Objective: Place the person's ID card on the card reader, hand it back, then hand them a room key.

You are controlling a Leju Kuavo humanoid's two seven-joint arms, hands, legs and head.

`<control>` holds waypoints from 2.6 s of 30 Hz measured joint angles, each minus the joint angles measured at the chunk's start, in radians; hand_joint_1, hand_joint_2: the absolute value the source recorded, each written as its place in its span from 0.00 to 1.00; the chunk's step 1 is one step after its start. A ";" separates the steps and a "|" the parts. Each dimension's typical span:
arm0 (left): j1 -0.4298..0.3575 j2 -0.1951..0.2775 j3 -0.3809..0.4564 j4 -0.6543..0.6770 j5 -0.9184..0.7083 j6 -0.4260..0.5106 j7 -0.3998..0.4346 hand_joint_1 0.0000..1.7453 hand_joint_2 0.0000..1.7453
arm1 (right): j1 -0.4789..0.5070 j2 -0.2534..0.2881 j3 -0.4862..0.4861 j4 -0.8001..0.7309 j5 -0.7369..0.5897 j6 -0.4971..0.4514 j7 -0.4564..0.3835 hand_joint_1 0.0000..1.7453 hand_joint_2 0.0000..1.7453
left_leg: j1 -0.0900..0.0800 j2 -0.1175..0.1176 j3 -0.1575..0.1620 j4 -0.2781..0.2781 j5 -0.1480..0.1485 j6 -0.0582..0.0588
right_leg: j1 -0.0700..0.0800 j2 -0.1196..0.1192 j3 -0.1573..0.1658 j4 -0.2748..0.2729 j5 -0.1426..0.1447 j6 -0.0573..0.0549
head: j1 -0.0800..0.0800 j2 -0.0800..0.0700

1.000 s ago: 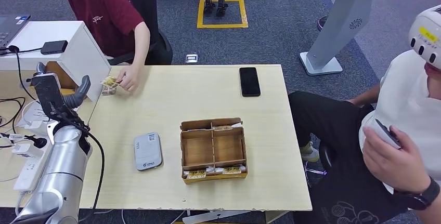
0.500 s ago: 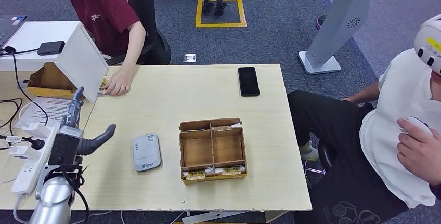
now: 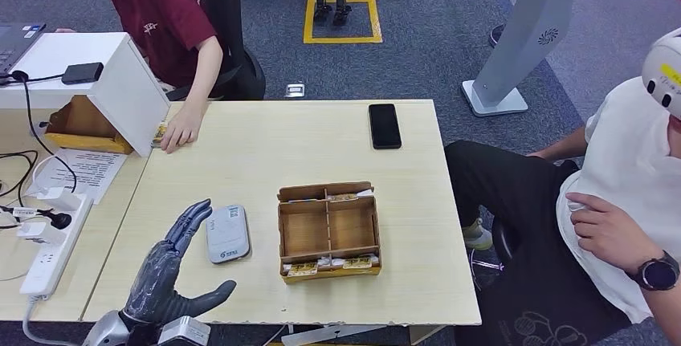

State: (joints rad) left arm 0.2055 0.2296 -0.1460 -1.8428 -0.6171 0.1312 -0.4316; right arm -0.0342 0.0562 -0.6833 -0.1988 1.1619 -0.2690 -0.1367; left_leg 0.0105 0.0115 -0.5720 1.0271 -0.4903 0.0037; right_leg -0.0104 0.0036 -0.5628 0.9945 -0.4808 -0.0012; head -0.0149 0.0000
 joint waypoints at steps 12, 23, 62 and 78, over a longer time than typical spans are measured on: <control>0.076 0.106 -0.323 -0.059 -0.769 0.336 0.357 0.00 1.00 | -0.007 -0.002 -0.026 -0.001 0.041 0.009 0.000 0.00 1.00 | 0.000 -0.003 0.000 0.000 0.001 0.000 | 0.000 -0.003 0.001 0.001 0.000 0.000 | 0.000 0.000; 0.069 0.129 -0.368 -0.036 -0.771 0.340 0.366 0.00 1.00 | -0.008 -0.004 -0.037 -0.001 0.042 0.009 0.000 0.00 1.00 | 0.000 -0.003 0.000 0.000 0.001 0.000 | 0.000 -0.003 0.001 0.001 0.000 0.000 | 0.000 0.000; 0.065 0.130 -0.376 -0.026 -0.771 0.340 0.366 0.00 1.00 | -0.009 -0.004 -0.037 -0.001 0.042 0.009 0.000 0.00 1.00 | 0.000 -0.003 0.000 0.000 0.001 0.000 | 0.000 -0.003 0.001 0.001 0.000 0.000 | 0.000 0.000; -0.148 -0.130 -0.412 0.417 -0.705 0.362 0.315 0.00 1.00 | -0.030 0.004 -0.036 -0.001 0.084 0.009 0.008 0.00 1.00 | -0.003 -0.009 0.000 0.001 0.005 0.003 | -0.003 -0.009 0.003 0.000 0.003 0.003 | 0.001 0.000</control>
State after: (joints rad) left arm 0.0570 0.0994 -0.5584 -1.4257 -1.3224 0.4927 -0.1164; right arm -0.0639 0.0599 -0.7191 -0.1994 1.2455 -0.2602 -0.1285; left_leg 0.0079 0.0030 -0.5718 1.0278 -0.4858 0.0071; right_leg -0.0129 -0.0052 -0.5597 0.9945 -0.4776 0.0023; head -0.0139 0.0000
